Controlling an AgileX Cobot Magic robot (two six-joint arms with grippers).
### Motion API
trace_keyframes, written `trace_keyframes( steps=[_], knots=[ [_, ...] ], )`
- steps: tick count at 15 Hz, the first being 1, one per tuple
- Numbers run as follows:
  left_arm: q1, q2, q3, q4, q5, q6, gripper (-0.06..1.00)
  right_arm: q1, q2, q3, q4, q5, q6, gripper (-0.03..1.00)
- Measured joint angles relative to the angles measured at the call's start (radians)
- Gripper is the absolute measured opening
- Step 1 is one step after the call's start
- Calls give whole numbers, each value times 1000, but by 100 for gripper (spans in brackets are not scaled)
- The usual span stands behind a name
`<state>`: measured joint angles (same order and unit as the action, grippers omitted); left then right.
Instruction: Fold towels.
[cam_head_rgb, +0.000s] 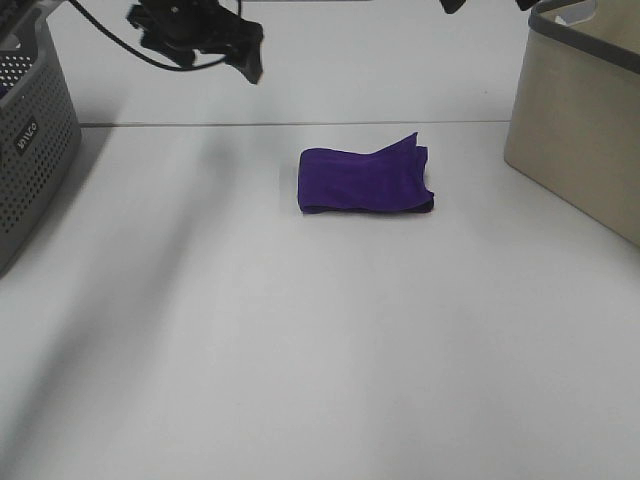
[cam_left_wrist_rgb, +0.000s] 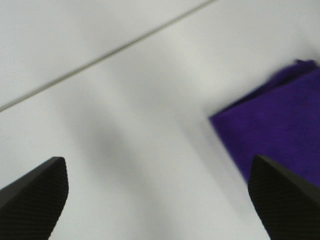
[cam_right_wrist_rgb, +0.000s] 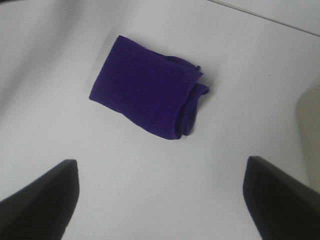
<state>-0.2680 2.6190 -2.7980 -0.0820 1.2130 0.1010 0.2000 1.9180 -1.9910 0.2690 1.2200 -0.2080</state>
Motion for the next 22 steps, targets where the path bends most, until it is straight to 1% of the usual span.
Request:
trace_keyframes(
  steps=[1,2,3,5,6,7,8,9,10,11,12,13,15,16,17,19,20,21,22],
  knots=[
    [28,-21,0,25,1,-28,89,-35,0,0,-1,0,20,87],
    [57,-45,0,22,2,-38,89,-72,-2,0,0,0,30,87],
    [101,-130,56,-20,2,-42,89,-129,-24,5,1,-1,47,87],
    [104,-243,195,-33,1,-45,89,-135,-71,37,8,0,47,87],
    [103,-335,342,-31,1,-45,89,-135,-108,70,14,0,47,87],
    [102,-449,485,-5,0,-37,89,-135,-151,118,16,0,47,87],
    [106,-551,619,42,1,-31,89,-135,-205,175,11,0,47,87],
    [126,-653,742,90,1,-25,89,-135,-269,235,-3,0,47,87],
    [146,-710,805,112,1,-19,89,-135,-306,270,-15,0,47,87],
    [203,-824,920,131,1,-4,89,-135,-377,341,-38,0,48,87],
    [332,-1047,1125,145,0,16,89,-135,-556,517,-59,0,49,87],
    [386,-1160,1228,145,-27,24,89,-135,-658,616,-59,-6,49,87],
    [459,-1401,1452,146,-148,84,89,-135,-893,831,-59,-89,49,87],
    [467,-1506,1556,143,-204,119,89,-135,-1026,930,-58,-120,49,87],
    [470,-1561,1612,133,-224,133,89,-135,-1092,972,-53,-132,49,87],
    [472,-1757,1809,50,-240,157,88,-135,-1322,1084,-45,-149,50,87],
    [472,-1854,1897,4,-225,167,88,-135,-1425,1126,-50,-149,50,87],
    [472,-1941,1985,-41,-188,188,87,-135,-1524,1159,-61,-149,50,87],
    [472,-2027,2054,-69,-150,215,86,-135,-1612,1189,-84,-148,50,87]
  ],
)
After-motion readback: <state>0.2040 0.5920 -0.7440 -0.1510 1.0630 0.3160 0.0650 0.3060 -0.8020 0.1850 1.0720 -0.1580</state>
